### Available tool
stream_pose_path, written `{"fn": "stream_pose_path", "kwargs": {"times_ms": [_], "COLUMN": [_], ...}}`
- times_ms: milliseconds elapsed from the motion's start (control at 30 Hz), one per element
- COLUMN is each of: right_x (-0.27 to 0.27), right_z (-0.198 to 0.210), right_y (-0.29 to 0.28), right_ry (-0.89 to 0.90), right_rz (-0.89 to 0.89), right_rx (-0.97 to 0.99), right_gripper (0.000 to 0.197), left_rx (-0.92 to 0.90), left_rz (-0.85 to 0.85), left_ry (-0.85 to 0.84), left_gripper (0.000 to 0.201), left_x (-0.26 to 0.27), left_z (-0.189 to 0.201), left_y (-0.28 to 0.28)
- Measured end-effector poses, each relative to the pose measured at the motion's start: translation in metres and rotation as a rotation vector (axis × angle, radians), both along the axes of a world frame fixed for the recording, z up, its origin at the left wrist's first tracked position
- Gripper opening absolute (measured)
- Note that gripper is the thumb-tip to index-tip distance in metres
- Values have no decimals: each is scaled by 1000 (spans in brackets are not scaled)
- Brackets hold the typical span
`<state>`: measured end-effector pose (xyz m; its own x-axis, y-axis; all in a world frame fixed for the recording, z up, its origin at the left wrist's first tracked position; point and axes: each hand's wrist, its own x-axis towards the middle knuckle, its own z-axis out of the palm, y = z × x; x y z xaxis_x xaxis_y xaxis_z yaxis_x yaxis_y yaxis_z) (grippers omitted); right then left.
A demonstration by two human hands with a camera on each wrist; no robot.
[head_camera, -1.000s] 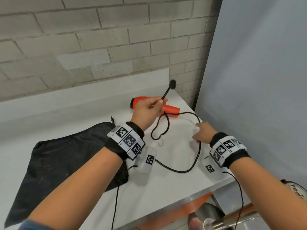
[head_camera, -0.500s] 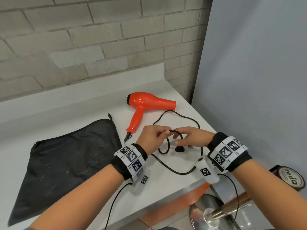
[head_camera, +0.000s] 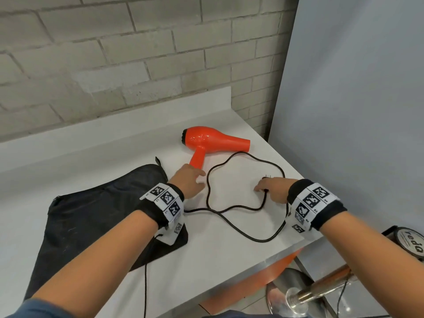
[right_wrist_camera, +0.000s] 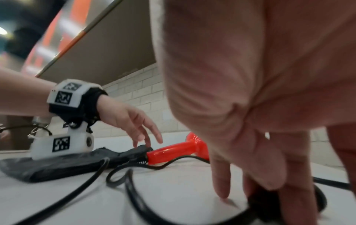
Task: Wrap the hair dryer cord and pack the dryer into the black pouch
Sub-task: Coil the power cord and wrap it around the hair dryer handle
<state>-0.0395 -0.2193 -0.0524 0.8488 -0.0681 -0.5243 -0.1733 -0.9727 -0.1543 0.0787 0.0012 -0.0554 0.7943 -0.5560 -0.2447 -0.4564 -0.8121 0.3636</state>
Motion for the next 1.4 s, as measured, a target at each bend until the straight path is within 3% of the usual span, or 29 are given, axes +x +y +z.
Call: {"fn": "stream_pose_path", "kwargs": {"times_ms": [167,333,433,633,767,833,900,967,1033,1100,1233,1400], "right_x": [6,14,24,44,45,44,44,43,42,40,34,28], "right_z": [16,28,22,17,24,30,37,44,52,60,75,76], "right_y": [17,78,100,97,87,77,66,57,48,40,29,25], "right_ry": [-144,-264,-230,-369,-557,-637,-667,-681,-681,-678,-650,-587], "right_rz": [-139,-50,-96,-236,-331,-359,-379,-404,-388,-342,-237,-108], "right_rx": [-15,238,319,419,496,523,516,543,560,592,625,642], "right_gripper": [51,43,48,72,55,49,42,34,31,30,37,63], "left_rx": [56,11,-90,-392,-537,-520,-426,-217,-23,40,-67,-64], "left_rz": [34,-24,-18,28,32,20,44,85,98,77,51,113], "left_ry": [47,118,223,460,605,528,211,-72,-176,-151,8,15], "left_gripper": [46,53,52,47,42,42,48,66,82,89,94,87], "left_x": [25,32,33,24,14,13,19,30,38,45,47,31], "left_z": [-2,-1,5,21,33,37,36,31,27,21,18,17], "left_y": [3,-5,-16,-37,-43,-42,-39,-36,-35,-37,-41,-34]}}
